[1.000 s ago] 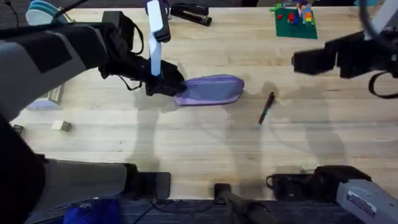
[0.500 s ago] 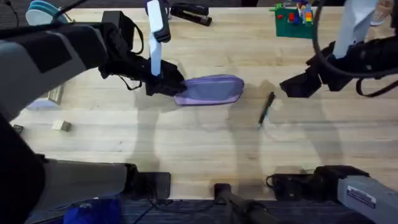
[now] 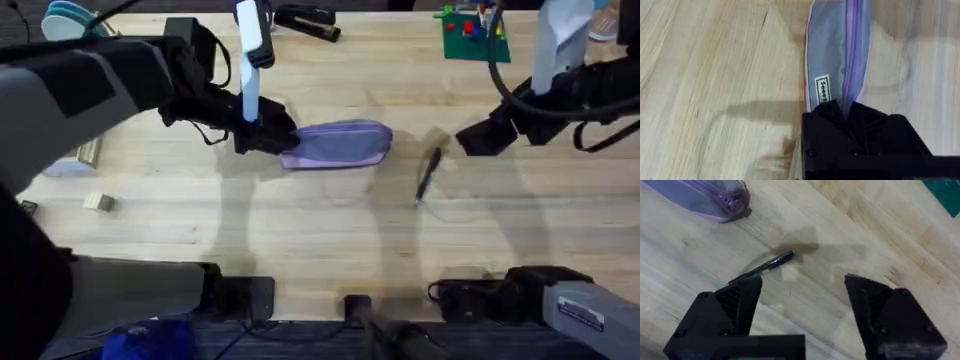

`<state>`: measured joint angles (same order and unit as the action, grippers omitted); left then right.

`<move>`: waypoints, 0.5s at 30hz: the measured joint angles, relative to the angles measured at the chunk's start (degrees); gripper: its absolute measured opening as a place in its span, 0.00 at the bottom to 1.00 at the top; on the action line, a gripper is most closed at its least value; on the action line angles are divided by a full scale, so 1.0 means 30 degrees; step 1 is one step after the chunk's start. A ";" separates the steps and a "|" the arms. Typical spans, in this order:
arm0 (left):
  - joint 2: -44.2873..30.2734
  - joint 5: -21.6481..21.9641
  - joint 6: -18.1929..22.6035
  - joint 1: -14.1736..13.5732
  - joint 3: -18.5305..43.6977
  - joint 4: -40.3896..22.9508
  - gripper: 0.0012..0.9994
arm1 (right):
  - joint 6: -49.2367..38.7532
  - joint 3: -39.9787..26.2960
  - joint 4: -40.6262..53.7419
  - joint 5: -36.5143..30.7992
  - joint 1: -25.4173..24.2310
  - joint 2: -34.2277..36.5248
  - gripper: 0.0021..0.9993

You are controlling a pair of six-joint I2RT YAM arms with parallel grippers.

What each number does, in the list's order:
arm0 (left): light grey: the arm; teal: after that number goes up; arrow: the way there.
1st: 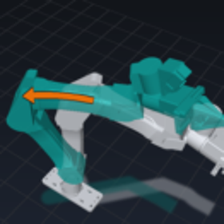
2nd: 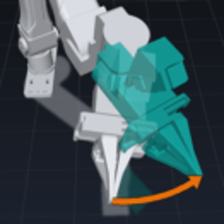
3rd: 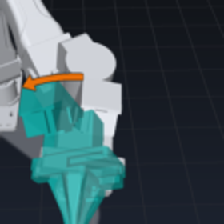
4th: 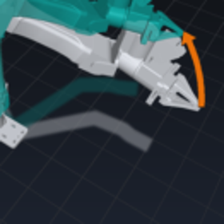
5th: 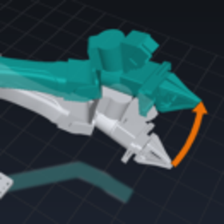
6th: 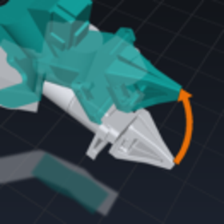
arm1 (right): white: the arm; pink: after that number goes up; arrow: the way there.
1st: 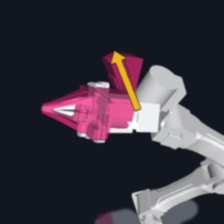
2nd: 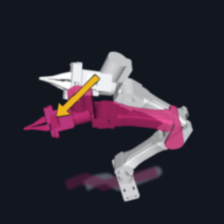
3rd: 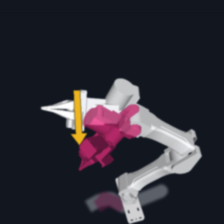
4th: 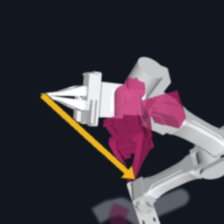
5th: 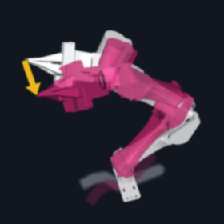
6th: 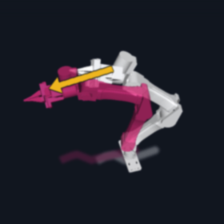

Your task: Unzip the bag, pick up the pens from the table one at a time and place them inside, then zip the bag closed.

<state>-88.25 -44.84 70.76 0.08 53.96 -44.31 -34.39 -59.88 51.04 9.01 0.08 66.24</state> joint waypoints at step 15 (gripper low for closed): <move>0.0000 0.0000 -0.0006 0.0000 0.0000 0.0000 0.04 | -0.0684 0.0000 -0.0133 0.0378 0.0000 0.0007 1.00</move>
<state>-88.25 -44.84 70.74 0.08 53.96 -44.31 -36.44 -59.88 50.64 10.15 0.08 66.26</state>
